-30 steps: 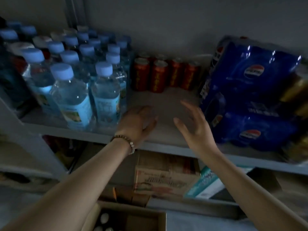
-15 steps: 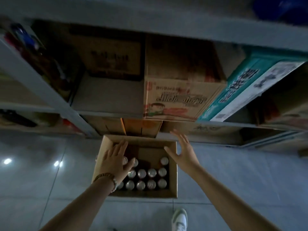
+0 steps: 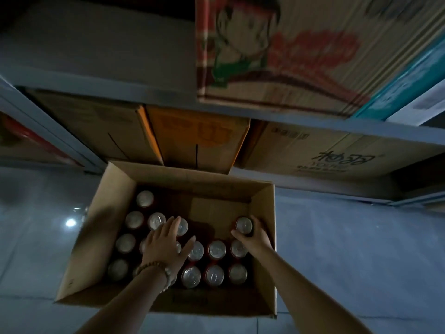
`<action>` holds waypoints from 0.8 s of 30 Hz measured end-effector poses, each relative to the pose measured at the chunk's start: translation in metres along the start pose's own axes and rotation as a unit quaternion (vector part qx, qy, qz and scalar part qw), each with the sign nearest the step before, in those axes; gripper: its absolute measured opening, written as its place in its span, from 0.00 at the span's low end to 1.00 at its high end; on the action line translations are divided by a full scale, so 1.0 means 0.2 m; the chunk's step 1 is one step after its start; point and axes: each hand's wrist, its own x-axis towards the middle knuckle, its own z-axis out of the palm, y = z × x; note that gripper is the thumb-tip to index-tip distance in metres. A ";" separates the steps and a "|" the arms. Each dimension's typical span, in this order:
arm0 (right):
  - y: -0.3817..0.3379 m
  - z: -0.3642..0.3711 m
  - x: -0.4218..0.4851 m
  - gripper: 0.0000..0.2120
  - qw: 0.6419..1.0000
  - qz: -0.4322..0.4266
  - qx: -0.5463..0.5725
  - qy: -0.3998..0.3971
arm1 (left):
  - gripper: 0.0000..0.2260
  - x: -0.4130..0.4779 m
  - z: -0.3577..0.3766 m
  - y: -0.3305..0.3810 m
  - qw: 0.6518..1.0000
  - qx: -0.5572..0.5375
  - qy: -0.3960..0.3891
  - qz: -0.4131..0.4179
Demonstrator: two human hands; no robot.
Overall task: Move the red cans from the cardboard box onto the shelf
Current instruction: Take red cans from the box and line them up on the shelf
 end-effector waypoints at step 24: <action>-0.35 -0.09 -0.20 0.28 0.938 -0.308 -0.145 0.064 | 0.42 0.05 -0.09 -0.04 0.998 0.004 -0.066 0.009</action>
